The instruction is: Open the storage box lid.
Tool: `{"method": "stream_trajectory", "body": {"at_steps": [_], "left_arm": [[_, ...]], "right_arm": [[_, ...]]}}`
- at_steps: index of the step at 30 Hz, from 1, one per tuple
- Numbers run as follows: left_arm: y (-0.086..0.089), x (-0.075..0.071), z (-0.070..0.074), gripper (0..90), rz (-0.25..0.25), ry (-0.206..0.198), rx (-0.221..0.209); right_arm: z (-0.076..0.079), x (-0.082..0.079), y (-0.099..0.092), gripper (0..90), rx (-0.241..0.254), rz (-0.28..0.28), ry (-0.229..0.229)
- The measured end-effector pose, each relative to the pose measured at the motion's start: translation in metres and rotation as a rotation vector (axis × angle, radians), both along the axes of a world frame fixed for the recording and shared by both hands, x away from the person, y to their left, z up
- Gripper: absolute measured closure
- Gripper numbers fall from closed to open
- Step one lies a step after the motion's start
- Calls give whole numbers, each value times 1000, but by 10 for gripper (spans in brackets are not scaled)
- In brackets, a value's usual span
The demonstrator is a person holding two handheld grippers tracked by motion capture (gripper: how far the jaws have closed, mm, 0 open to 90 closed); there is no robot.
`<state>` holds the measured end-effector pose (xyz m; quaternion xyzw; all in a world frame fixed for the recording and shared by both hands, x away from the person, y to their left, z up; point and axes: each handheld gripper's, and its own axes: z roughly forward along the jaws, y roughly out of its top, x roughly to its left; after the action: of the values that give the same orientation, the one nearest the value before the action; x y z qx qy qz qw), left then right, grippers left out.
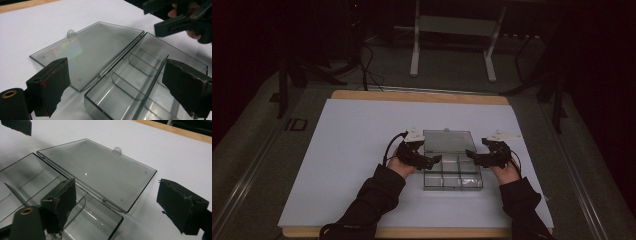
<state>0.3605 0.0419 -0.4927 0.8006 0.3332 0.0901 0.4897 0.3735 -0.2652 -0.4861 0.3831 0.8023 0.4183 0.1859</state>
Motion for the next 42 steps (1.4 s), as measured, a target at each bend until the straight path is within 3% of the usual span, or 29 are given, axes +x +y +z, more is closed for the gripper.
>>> {"method": "stream_trajectory", "body": {"at_steps": [11, 22, 27, 30, 37, 42], "left_arm": [[18, -21, 6, 88, -17, -23, -10], [34, -42, -6, 88, -6, -26, -25], [41, -51, -8, 88, -18, -56, -31], [45, -56, -13, 88, -18, -52, -25], [58, -65, -24, 88, -8, -35, 5], [65, -73, -29, 88, 12, -72, 26]], "right_arm": [[8, -18, -13, 158, 8, 20, -20], [5, -40, -36, 160, -5, 19, -26], [0, -50, -45, 159, 1, 29, -37], [-4, -55, -50, 159, 16, 30, -41], [-14, -67, -58, 155, -1, 48, -38], [-21, -73, -62, 151, 8, 62, -48]]}}
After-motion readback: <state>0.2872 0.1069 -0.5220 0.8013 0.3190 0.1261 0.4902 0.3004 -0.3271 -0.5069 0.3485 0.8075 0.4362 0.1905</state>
